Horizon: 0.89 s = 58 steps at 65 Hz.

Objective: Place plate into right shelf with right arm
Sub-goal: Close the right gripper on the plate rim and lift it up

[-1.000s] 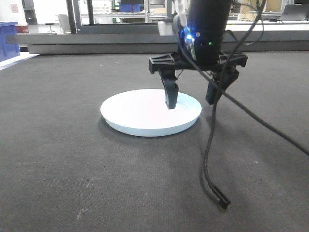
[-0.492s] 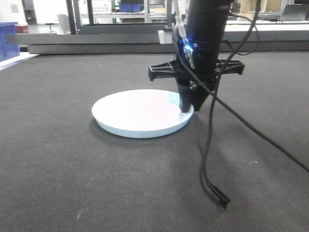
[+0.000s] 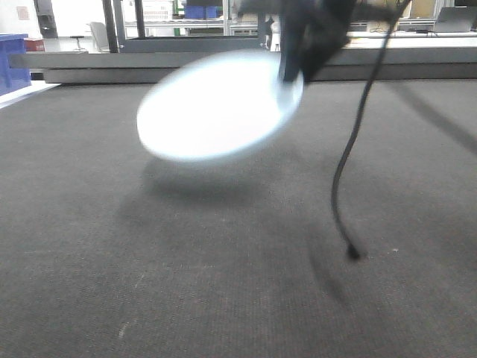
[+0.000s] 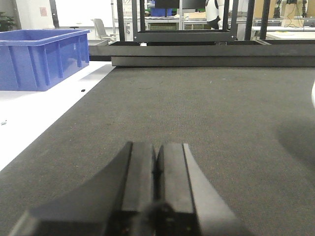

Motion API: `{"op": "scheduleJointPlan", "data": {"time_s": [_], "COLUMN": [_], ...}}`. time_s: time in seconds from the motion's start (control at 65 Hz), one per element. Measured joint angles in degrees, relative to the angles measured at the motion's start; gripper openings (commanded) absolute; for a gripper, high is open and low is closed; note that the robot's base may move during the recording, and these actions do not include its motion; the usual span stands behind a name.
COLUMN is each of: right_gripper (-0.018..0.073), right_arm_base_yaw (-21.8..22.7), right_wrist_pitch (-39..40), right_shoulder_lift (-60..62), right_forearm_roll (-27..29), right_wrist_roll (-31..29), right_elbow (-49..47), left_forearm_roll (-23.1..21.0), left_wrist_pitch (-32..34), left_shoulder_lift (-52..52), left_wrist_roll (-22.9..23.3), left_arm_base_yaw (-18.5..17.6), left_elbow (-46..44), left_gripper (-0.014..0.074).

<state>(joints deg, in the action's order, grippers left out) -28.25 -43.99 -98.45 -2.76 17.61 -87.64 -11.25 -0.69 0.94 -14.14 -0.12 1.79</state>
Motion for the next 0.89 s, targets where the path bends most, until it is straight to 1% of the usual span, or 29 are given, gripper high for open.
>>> {"op": "scheduleJointPlan", "data": {"time_s": [0.231, 0.415, 0.569, 0.708, 0.892], "right_gripper": [0.0055, 0.0055, 0.0055, 0.0055, 0.0055], "right_arm_base_yaw": [2.53, 2.53, 2.53, 2.53, 2.53], "right_wrist_pitch": [9.75, 18.16, 22.34, 23.23, 23.95], "right_shoulder_lift": [20.35, 37.66, 50.33, 58.39, 65.94], "right_forearm_roll": [-0.48, -0.63, -0.85, -2.47, -6.14], "right_wrist_roll": [-2.93, -3.97, -4.1, -4.2, -4.19], "right_elbow": [16.35, 30.79, 40.98, 46.2, 47.97], "left_forearm_roll": [0.0, 0.0, 0.0, 0.0, 0.0], "left_wrist_pitch": [0.0, 0.0, 0.0, 0.0, 0.0], "left_shoulder_lift": [0.0, 0.0, 0.0, 0.0, 0.0], "left_wrist_roll": [0.0, 0.0, 0.0, 0.0, 0.0], "left_arm_base_yaw": [0.0, 0.0, 0.0, 0.0, 0.0], "left_elbow": [0.0, 0.0, 0.0, 0.0, 0.0], "left_gripper": [-0.0047, -0.0047, -0.0047, -0.0047, -0.0047]}}
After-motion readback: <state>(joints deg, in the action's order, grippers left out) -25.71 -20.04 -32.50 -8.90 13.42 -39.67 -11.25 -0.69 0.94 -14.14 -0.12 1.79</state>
